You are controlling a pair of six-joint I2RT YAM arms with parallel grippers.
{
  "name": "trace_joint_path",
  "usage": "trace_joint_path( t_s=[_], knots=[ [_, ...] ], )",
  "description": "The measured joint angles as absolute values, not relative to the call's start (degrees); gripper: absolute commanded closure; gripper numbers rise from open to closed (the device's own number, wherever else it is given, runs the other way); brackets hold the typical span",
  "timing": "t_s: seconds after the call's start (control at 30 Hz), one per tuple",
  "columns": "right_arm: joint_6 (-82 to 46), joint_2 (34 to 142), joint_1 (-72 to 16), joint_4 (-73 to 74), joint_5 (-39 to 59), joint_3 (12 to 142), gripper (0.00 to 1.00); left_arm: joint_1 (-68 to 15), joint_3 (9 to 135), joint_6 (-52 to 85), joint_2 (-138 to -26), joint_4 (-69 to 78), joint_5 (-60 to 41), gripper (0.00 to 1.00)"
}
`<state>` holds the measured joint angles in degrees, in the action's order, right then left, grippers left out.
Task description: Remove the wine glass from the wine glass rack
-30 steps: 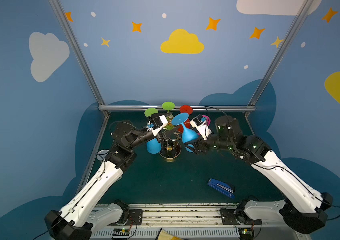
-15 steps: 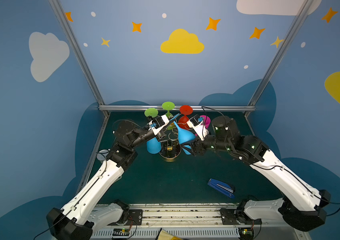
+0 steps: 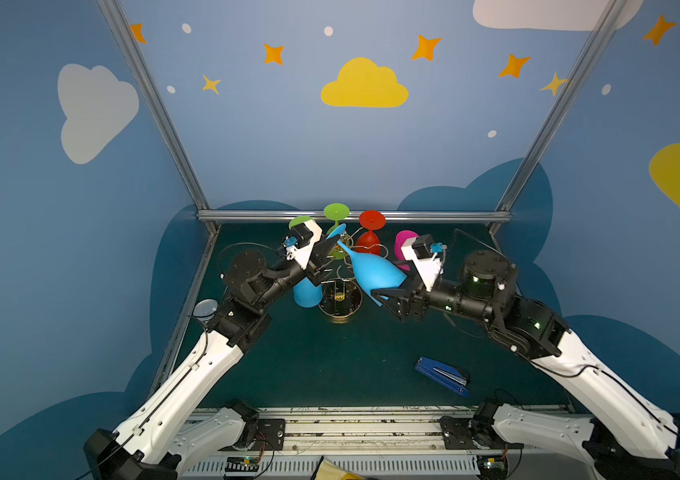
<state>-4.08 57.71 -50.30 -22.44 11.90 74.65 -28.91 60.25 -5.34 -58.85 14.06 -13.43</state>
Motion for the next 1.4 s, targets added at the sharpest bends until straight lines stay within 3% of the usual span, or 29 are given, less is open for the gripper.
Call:
trace_joint_path(
  t_s=[0.23,0.43,0.6,0.93,1.27,1.4],
  knots=[
    [-4.1,47.3,-50.0,-15.9,11.4,68.7,0.12,-28.9,58.4,1.9,-58.1,13.8,-12.0,0.97],
    [-4.1,41.2,-50.0,-15.7,6.3,66.9,0.22,-28.9,57.0,5.6,-57.9,13.8,-12.5,0.97],
    [-4.5,41.7,-49.7,-16.2,2.9,66.4,0.35,-28.9,57.0,7.1,-57.5,14.2,-14.3,0.97],
    [-6.4,49.5,-49.6,-16.6,1.8,66.4,0.45,-28.9,57.0,8.5,-57.0,14.4,-15.5,0.97],
    [-8.4,54.8,-49.6,-14.8,3.8,67.0,0.86,-28.9,57.0,8.7,-57.0,14.6,-15.6,0.97],
    [-9.0,55.1,-49.6,-14.6,3.9,67.9,0.95,-28.9,57.0,8.5,-57.0,14.8,-15.3,0.89]
  ],
)
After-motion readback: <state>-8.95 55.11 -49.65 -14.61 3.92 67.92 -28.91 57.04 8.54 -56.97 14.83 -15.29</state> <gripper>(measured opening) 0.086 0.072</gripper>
